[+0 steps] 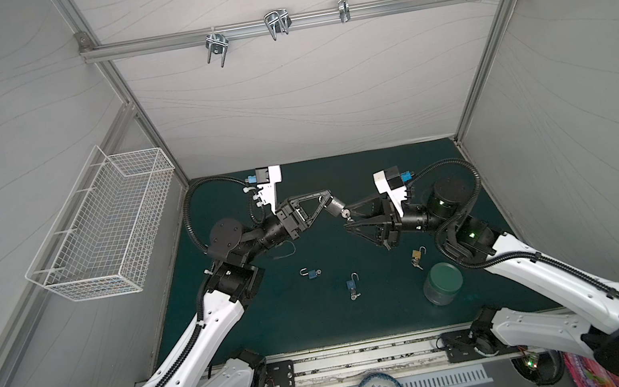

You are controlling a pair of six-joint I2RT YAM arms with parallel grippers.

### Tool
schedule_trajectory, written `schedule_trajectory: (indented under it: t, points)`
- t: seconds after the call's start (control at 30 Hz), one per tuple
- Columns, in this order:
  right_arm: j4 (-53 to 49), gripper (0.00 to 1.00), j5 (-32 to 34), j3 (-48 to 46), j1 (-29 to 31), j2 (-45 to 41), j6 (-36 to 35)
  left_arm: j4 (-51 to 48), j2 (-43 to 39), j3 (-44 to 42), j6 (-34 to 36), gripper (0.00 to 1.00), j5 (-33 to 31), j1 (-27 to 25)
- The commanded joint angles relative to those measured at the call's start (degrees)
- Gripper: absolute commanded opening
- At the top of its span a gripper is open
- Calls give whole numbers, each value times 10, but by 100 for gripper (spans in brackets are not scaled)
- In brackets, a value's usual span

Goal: Lock with the key

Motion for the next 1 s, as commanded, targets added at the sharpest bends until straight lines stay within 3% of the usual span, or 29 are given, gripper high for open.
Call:
schedule_trajectory:
  t: [0.0,0.67,0.97]
  points:
    - [30,50,-21,16,2,3,2,80,4,4,-28,0,8,4]
    - [8,0,-13,17,2,-11,11,139,43,29,-75,0,23,23]
    - [-65,0,-2,30,2,-43,-16,148,55,51,-97,0,35,38]
